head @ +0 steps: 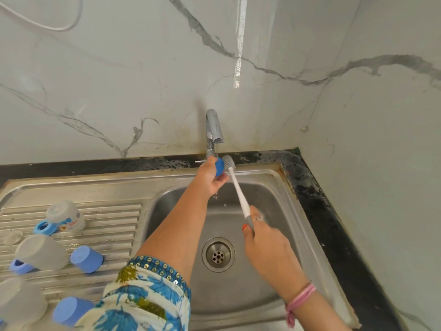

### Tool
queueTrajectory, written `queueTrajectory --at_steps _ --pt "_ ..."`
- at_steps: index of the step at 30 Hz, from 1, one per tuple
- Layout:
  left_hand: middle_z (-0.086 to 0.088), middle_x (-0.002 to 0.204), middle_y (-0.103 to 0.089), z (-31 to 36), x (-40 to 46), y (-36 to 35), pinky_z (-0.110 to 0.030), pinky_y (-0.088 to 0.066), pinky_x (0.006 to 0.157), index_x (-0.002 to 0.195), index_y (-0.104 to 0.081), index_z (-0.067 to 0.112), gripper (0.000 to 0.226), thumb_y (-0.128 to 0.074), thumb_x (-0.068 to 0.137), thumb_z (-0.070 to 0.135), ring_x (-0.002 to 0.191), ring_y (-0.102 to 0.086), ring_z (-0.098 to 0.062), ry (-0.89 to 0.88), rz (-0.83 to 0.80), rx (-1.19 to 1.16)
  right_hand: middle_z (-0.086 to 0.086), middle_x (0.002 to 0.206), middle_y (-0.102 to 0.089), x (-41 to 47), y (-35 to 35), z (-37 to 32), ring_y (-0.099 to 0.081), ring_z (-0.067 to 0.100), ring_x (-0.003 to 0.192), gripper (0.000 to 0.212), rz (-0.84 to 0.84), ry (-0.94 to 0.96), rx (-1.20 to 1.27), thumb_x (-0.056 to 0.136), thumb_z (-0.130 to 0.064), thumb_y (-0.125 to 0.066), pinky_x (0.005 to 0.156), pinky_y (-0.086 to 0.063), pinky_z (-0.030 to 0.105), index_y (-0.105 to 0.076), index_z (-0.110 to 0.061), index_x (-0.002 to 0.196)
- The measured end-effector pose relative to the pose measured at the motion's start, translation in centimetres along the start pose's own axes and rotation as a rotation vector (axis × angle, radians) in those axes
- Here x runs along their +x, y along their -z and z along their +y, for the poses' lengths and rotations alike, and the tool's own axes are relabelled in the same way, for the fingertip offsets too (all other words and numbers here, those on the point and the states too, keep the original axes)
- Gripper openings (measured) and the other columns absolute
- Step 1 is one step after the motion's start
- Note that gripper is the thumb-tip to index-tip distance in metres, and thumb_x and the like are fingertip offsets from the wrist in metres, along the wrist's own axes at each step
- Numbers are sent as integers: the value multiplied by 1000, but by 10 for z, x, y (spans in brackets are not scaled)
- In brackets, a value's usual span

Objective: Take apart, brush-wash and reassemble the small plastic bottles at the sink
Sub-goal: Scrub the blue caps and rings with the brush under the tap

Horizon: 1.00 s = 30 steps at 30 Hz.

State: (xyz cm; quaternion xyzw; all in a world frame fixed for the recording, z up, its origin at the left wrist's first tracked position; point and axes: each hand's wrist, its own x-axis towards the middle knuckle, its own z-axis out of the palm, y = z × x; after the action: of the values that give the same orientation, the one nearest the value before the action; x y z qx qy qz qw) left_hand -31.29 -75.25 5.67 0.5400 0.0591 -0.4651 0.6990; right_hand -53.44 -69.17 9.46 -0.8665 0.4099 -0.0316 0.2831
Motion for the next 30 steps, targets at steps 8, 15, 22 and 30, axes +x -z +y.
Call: queueTrajectory --at_steps 8,15,22,30 --pt "-11 124 -44 -7 3 8 -22 -52 61 136 -47 13 47 -55 90 4 90 -52 -17 -37 -79 212 0 92 -59 14 4 17 -59 20 84 52 5 -62 100 102 -34 -38 77 -47 36 -26 -27 152" --pt "-12 120 -54 -4 1 12 -16 -48 50 137 -45 27 51 -59 91 10 74 -55 -16 -107 -71 159 -7 76 -53 -13 12 16 -55 17 76 52 63 35 25 102 -38 -36 69 -41 28 -21 -31 152" --pt "-8 84 -52 -9 3 36 -17 -42 55 93 -57 9 24 -60 87 32 60 -41 -9 -3 -26 -192 -15 70 -53 16 43 43 -48 -2 49 44 -207 34 276 100 -36 -47 49 -37 12 -40 -42 143" --pt "-23 107 -55 8 -2 23 -45 -48 99 126 -46 1 42 -42 87 17 94 -61 -30 5 -164 -237 -6 83 -47 40 52 57 -45 9 58 49 42 179 -485 103 -38 -32 48 -35 22 -16 -52 148"
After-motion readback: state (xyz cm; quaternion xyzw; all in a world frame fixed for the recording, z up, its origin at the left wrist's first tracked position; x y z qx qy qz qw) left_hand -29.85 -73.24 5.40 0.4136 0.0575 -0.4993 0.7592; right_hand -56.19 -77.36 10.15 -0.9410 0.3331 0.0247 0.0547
